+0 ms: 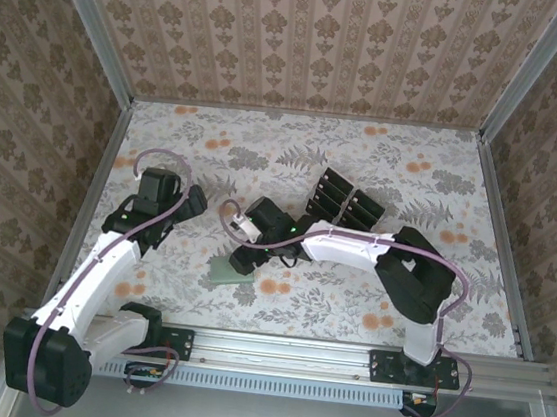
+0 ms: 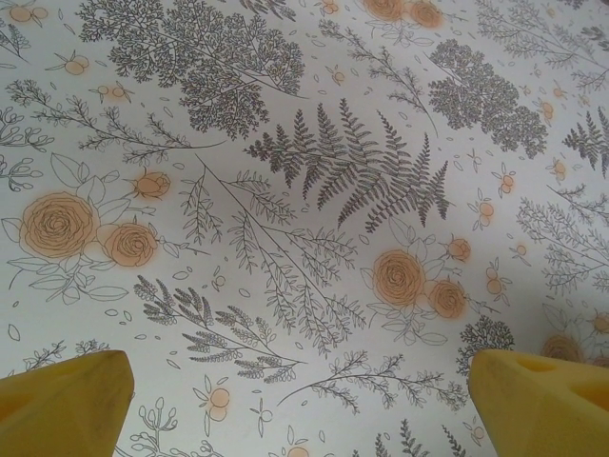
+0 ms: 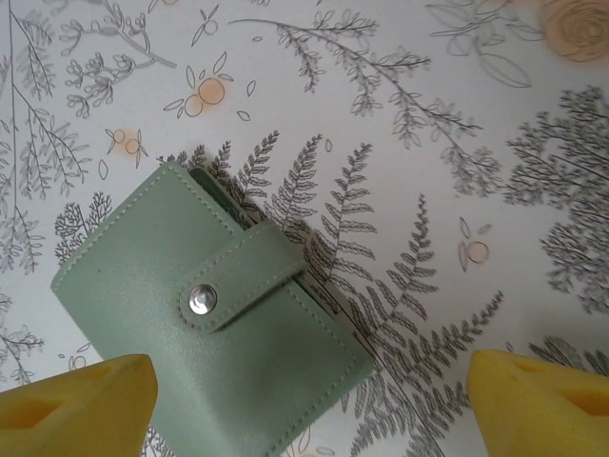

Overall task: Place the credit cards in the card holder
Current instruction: Move the card holder to the center of the table.

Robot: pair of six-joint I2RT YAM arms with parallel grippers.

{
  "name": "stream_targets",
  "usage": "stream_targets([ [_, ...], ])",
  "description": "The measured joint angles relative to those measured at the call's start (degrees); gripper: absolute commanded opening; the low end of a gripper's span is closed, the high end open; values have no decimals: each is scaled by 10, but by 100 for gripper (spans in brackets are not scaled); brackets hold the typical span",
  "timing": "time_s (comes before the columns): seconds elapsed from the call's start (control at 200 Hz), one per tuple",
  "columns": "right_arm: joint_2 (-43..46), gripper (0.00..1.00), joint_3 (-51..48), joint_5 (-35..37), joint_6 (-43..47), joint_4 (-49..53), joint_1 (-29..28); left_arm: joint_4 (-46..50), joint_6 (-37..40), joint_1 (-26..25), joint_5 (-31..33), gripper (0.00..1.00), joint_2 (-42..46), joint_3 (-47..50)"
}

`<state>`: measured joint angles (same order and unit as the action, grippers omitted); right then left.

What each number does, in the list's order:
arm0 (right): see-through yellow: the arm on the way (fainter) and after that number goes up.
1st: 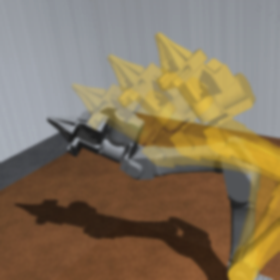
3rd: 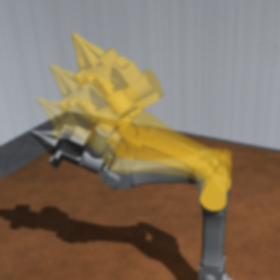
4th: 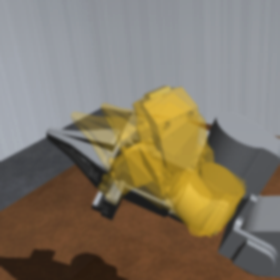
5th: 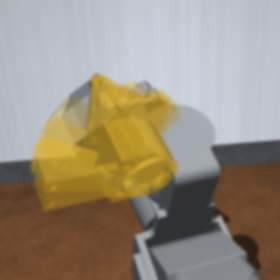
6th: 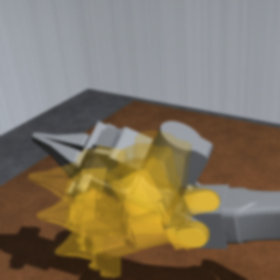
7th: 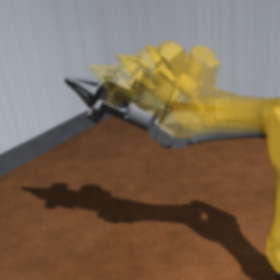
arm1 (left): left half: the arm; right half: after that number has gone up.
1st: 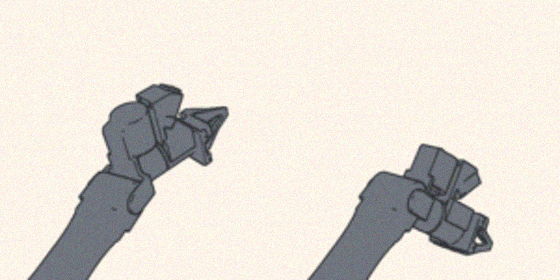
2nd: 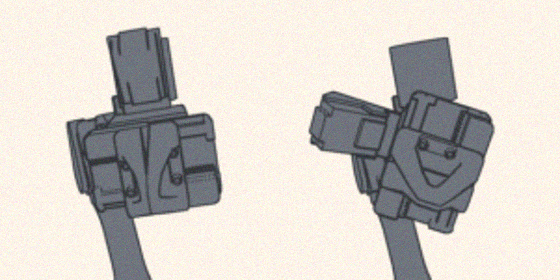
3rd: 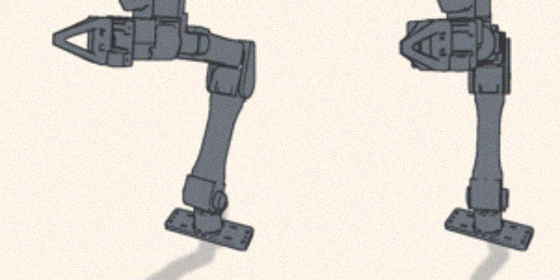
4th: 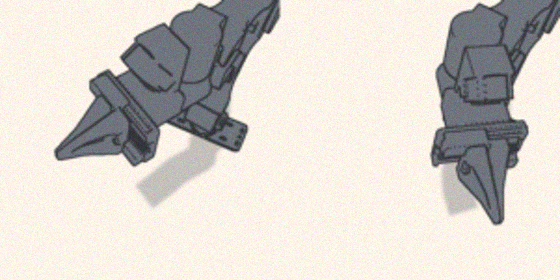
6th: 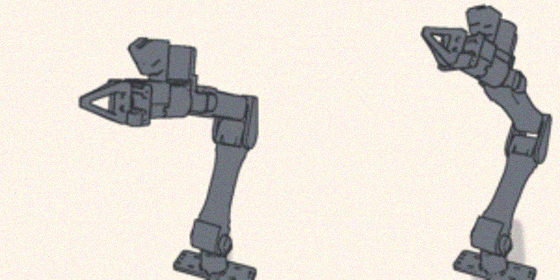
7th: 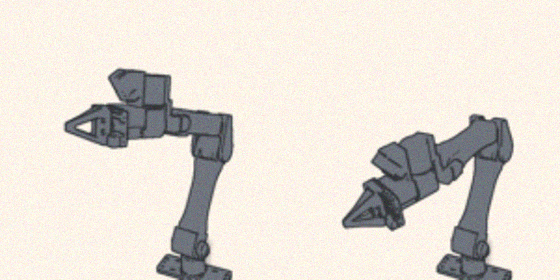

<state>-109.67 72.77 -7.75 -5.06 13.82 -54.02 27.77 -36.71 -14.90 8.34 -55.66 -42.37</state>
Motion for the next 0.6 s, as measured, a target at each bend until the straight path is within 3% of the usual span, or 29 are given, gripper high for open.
stream_targets([
  [0.405, -68, 84, 48, 0, 24, 6, -27, -1, -12, 4, -11, 100, 3, 13],
  [0.6, -78, 70, 56, 14, 17, 6, -31, -3, -12, 8, -17, 100, 3, 15],
])
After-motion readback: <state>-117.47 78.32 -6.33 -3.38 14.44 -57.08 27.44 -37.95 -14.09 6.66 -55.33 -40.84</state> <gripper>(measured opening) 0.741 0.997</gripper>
